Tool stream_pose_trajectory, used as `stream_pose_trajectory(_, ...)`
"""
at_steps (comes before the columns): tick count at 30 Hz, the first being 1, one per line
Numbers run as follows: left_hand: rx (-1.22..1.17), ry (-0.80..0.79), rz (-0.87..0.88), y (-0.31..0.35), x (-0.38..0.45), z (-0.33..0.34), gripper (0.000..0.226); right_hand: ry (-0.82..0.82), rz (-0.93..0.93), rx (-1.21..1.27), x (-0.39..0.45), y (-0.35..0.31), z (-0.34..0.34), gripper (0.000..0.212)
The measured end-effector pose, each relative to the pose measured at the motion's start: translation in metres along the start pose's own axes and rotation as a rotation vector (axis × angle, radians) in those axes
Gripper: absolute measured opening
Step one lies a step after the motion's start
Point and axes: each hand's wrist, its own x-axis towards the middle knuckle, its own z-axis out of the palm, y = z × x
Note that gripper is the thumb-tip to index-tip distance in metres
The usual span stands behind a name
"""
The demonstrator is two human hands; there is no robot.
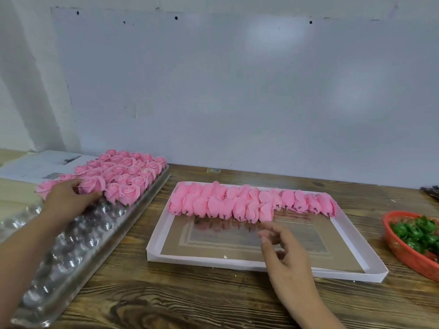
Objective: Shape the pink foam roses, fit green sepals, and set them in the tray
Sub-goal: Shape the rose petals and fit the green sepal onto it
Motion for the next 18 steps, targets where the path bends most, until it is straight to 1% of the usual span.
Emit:
stream_pose_trajectory(3, 0.089, 0.029, 0.043, 0.000, 0.004, 0.006, 0.030, 0.002, -0.001, -0.004, 0.000, 0.001, 0.001, 0.039)
stream_pose_trajectory(5, 0.174, 0.012, 0.071, 0.004, 0.005, 0.008, 0.022, 0.001, 0.002, -0.011, -0.001, 0.001, 0.001, 0.040)
stream_pose_trajectory(8, 0.282, -0.016, 0.081, 0.004, 0.011, 0.010, 0.033, -0.006, 0.002, -0.015, -0.001, 0.002, 0.001, 0.042)
stream_pose_trajectory(13, 0.321, -0.033, 0.082, 0.005, 0.015, 0.014, 0.036, -0.017, -0.002, -0.018, -0.002, -0.001, 0.000, 0.040)
stream_pose_trajectory(18, 0.375, -0.016, 0.092, 0.003, 0.018, 0.016, 0.029, -0.033, -0.001, -0.033, -0.003, -0.002, -0.001, 0.041)
